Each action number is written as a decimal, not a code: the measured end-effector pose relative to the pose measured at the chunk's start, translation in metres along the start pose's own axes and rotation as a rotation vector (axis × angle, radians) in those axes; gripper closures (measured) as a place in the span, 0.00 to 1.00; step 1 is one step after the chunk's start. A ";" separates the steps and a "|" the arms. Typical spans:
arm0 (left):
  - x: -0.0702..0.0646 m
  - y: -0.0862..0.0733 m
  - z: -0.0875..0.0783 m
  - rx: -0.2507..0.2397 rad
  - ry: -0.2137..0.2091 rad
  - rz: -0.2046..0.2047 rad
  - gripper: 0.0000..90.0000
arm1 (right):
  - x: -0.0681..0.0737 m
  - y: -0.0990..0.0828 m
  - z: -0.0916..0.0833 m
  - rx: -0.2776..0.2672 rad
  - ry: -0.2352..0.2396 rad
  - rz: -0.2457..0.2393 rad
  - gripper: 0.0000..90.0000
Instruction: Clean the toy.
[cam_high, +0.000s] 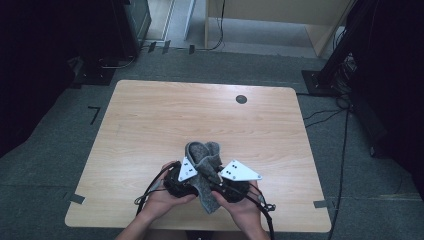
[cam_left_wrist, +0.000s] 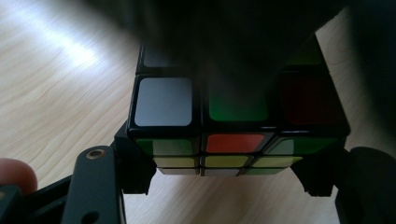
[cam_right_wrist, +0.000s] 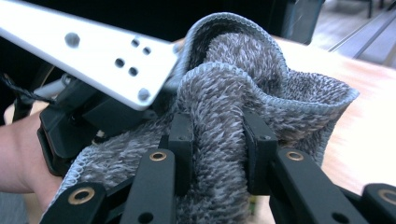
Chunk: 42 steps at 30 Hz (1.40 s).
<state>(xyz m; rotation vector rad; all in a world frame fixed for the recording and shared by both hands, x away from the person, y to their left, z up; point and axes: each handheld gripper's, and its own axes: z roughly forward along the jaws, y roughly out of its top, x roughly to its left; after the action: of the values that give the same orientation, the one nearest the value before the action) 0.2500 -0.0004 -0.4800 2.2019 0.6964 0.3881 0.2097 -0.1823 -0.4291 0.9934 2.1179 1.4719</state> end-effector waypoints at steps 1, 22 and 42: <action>-0.002 0.001 -0.001 -0.007 -0.007 0.006 0.38 | 0.003 0.000 0.003 0.014 0.005 -0.013 0.78; -0.007 0.008 -0.006 -0.062 -0.022 0.055 0.38 | -0.014 -0.003 -0.008 0.032 -0.128 -0.021 0.79; -0.009 0.009 -0.009 -0.058 -0.001 0.077 0.38 | 0.012 -0.006 -0.001 -0.012 -0.081 -0.136 0.79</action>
<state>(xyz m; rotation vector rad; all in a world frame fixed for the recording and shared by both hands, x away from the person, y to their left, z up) 0.2417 -0.0052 -0.4679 2.1789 0.5938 0.4413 0.1990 -0.1750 -0.4335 0.8717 2.0728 1.3551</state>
